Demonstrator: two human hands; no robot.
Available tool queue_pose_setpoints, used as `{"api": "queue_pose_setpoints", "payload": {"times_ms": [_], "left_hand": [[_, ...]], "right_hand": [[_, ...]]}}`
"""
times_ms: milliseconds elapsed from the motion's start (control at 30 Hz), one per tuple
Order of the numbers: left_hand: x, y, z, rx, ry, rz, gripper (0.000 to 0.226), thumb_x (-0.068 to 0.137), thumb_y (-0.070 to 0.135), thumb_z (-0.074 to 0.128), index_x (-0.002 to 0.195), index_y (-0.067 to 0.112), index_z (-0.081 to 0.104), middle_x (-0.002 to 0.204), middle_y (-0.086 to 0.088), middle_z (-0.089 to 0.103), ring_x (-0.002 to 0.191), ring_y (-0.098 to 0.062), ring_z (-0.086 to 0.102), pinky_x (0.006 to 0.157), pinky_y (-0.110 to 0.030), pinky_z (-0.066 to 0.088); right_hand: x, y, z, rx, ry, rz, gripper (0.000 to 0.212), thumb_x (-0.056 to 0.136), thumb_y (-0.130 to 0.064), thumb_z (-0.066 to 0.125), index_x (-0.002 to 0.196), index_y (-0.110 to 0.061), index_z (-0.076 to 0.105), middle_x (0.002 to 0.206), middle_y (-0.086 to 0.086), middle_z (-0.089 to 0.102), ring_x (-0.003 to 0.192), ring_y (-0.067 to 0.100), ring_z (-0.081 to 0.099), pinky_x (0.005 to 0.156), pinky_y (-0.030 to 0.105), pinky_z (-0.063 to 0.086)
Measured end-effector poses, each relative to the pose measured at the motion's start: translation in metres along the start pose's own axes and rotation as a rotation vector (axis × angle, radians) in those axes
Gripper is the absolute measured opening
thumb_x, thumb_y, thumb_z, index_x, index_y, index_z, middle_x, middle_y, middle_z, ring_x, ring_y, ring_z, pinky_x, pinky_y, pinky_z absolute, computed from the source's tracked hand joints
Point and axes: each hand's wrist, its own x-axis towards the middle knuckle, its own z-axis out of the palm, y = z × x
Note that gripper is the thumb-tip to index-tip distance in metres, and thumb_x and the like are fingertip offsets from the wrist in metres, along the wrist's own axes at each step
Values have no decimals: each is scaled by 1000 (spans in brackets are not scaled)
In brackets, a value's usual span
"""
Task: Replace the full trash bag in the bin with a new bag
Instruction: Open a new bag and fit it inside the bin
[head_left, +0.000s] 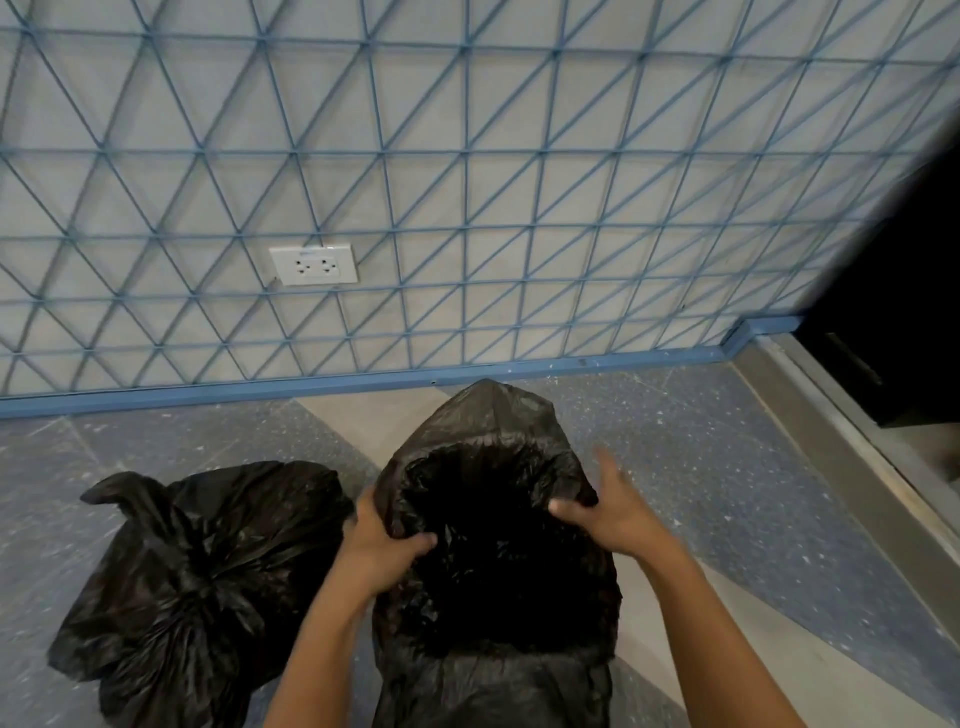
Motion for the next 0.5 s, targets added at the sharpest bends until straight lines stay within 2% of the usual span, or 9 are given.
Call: {"api": "queue_pose_setpoints", "payload": {"times_ms": [67,133,167,233,333,433,500], "left_hand": [[0,5,-5,23,170,178,93,77,39,72,148,24,14,155,-8,18,142,-30,19,113,-43,23],[1,16,0,87,263,484,68,87,37,60,145,27,25,153,0,26,143,-23,18,115,-42,21],[2,23,4,118,233,585,57,91,34,54,143,27,31,151,1,31,142,-21,21,116,-42,22],[10,31,13,171,141,639,42,97,30,44,139,25,41,146,1,41,139,-20,30,114,-42,26],[22,32,18,192,115,605,35,100,26,37,132,19,50,138,-2,49,130,-20,42,110,-35,31],[29,29,20,195,116,551,36,101,24,33,133,18,48,137,-6,48,128,-22,43,107,-29,30],[32,28,20,172,122,507,36,101,23,32,133,16,47,135,-9,49,126,-24,44,102,-27,31]], "right_hand": [[3,-8,-10,20,197,-175,86,86,-38,64,150,-19,12,157,9,18,142,27,22,112,40,25],[10,-24,-11,-29,278,-451,65,92,-36,56,147,-21,26,152,4,31,139,21,30,110,31,26],[16,-33,-10,-89,227,-562,55,94,-34,53,145,-23,32,149,2,38,137,19,34,109,29,27],[32,-49,-2,-269,45,-658,44,98,-35,45,141,-25,41,146,-1,45,135,18,38,112,32,30],[53,-63,10,-486,-184,-511,47,99,-49,31,134,-26,50,142,2,50,132,22,44,109,39,35],[66,-67,18,-560,-203,-379,59,98,-53,25,125,-13,58,137,17,53,125,31,50,101,38,38],[69,-68,20,-561,-194,-353,63,98,-54,25,122,-8,60,135,21,54,122,33,52,98,38,39]]}}
